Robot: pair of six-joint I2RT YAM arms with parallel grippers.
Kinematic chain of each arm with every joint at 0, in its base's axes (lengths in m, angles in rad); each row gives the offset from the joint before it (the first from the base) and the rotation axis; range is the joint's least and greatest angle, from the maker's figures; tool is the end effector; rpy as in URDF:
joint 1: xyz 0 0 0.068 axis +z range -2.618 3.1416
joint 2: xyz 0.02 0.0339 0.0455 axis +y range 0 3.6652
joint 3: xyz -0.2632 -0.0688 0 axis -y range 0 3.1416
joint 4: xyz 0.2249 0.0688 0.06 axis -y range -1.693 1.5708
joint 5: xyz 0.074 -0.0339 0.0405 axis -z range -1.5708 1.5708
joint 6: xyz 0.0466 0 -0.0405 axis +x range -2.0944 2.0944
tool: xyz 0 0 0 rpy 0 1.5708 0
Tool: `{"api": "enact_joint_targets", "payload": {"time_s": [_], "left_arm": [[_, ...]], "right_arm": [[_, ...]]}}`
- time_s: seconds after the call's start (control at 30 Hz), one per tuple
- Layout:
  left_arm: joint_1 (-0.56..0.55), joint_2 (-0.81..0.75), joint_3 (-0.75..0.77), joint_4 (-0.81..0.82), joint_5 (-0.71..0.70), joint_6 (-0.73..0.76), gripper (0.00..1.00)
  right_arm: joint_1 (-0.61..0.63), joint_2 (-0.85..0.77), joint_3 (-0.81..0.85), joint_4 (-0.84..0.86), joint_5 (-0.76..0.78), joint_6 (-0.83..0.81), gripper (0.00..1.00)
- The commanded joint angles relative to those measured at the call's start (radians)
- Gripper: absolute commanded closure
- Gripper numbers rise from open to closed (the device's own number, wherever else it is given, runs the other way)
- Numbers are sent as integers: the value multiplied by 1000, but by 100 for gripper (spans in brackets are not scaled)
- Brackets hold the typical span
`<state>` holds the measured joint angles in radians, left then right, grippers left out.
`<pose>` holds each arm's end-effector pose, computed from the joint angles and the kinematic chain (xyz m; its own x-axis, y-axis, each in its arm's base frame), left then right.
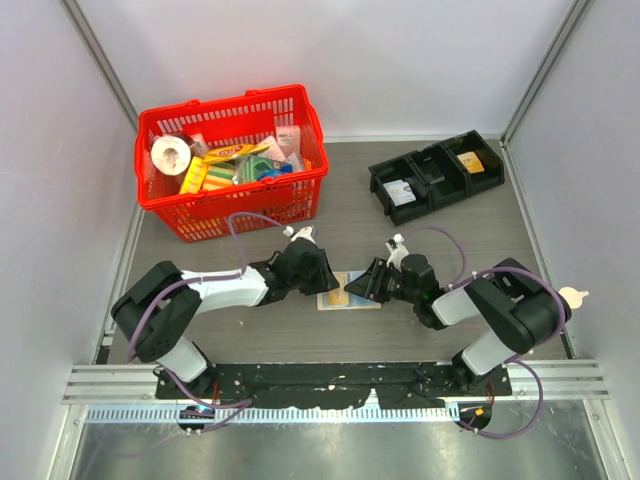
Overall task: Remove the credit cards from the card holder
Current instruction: Remove the credit card from the card holder.
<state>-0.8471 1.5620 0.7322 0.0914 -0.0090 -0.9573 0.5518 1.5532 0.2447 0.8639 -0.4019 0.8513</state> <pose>0.2009 -0.2267 0.1701 -0.8657 -0.2551 -0.4307 0.0645 0.7965 -0.6012 0.1924 0.1398 0.1247 -0.8304 0.3016 -0.4684 -0.2406 0.5641 0.7899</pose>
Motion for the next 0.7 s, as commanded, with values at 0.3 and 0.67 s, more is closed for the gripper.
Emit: {"api": "enact_joint_targets", "payload": {"time_s": [0.3, 0.67], "left_arm": [[-1, 26, -16, -76, -82, 49, 71], [-1, 21, -19, -90, -75, 57, 71]], "right_arm": [[-4, 24, 8, 104, -40, 15, 64], [-4, 8, 39, 13, -23, -31, 64]]}}
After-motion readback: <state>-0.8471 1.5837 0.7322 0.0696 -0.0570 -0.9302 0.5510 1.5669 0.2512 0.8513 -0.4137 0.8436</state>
